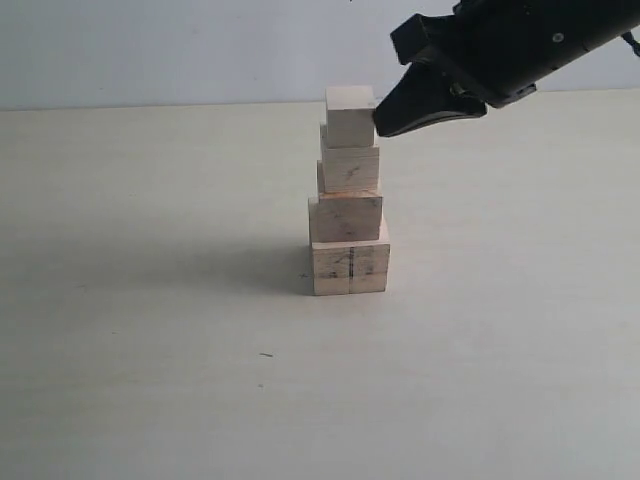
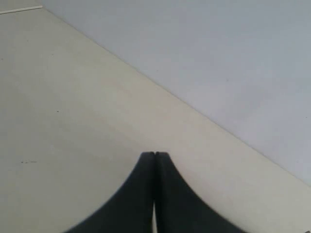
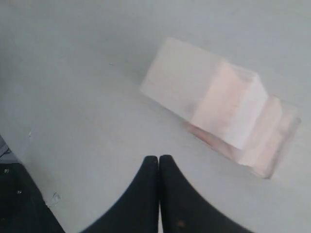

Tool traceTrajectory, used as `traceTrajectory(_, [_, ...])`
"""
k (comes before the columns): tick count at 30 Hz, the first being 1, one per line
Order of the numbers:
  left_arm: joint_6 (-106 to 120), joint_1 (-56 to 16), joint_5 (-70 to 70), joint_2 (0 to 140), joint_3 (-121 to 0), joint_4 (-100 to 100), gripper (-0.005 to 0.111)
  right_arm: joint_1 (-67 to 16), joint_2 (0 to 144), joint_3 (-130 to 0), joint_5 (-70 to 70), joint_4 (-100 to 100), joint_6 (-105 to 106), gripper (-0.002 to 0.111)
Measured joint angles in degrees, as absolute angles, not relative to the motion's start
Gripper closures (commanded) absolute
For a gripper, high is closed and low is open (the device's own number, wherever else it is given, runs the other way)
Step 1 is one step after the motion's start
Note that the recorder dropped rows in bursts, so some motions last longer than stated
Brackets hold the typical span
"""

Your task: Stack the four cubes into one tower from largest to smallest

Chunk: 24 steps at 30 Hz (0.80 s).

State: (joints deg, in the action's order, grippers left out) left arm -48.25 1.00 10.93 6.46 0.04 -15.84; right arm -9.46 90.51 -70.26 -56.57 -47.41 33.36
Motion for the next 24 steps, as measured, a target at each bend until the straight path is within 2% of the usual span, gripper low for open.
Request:
traceTrajectory(6, [-48.3, 1.0, 10.9, 6.4, 0.0, -15.8, 0.107, -16.3, 90.9, -70.3, -50.2, -45.8, 33.0, 0.108])
traceTrajectory(24, [-48.3, 1.0, 10.9, 6.4, 0.0, -15.8, 0.107, -16.6, 93.4, -70.3, -44.2, -43.4, 31.1, 0.108])
